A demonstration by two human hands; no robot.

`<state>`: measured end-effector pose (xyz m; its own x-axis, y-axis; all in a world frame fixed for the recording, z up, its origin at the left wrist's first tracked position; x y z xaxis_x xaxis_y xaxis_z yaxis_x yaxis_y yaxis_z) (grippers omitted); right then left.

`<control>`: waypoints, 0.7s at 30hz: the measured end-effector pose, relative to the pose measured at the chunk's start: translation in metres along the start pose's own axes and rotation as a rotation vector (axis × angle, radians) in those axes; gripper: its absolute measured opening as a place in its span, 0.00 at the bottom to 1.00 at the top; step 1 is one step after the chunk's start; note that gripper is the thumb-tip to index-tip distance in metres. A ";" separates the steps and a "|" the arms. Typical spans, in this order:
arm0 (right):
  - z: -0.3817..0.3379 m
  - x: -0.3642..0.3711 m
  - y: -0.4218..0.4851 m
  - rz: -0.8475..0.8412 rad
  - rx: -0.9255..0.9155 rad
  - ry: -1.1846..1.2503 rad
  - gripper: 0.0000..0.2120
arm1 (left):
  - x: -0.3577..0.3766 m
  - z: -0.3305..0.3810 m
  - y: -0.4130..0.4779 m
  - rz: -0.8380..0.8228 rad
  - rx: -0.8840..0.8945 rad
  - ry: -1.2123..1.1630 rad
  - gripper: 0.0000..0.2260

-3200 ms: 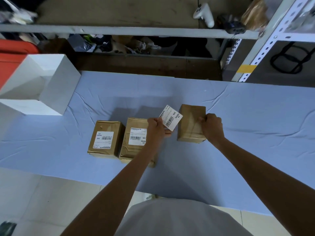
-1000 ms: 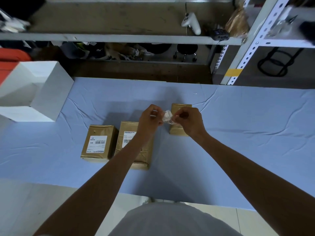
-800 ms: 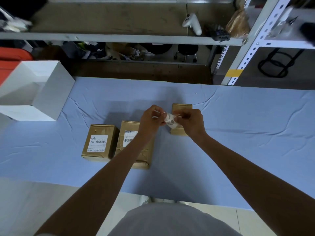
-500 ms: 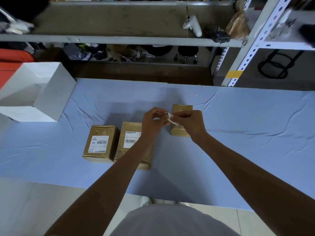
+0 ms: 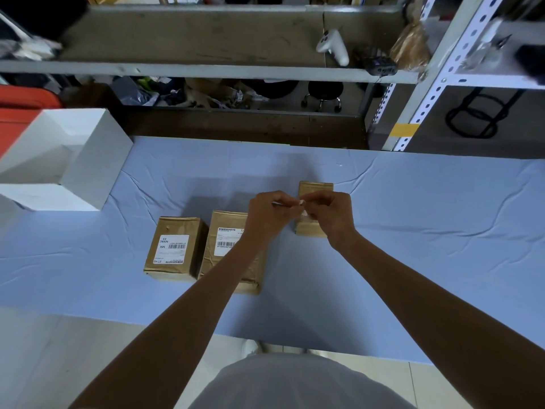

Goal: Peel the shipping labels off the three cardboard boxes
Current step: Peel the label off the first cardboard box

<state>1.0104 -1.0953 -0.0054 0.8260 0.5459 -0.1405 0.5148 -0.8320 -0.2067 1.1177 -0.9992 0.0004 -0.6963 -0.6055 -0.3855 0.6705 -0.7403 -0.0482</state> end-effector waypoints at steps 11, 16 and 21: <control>-0.004 -0.001 -0.004 -0.169 0.181 0.337 0.09 | -0.004 0.012 -0.001 0.028 0.186 0.167 0.09; -0.013 -0.012 -0.003 -0.238 0.164 0.196 0.05 | -0.004 0.017 -0.002 0.013 0.211 0.220 0.05; -0.015 -0.013 -0.006 -0.200 0.163 0.186 0.07 | -0.003 0.017 -0.003 0.045 0.056 0.052 0.05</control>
<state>0.9996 -1.0991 0.0118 0.7480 0.6569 0.0951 0.6397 -0.6754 -0.3669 1.1138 -1.0001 0.0171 -0.6506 -0.6237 -0.4333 0.6844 -0.7288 0.0214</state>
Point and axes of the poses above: each hand's wrist, its own y-axis towards the middle knuckle, its own x-axis out of the palm, z = x × y, the point moved 2 cm from there along y, towards the middle knuckle, and after that the axes turned 1 degree about x, right-handed, at the moved point
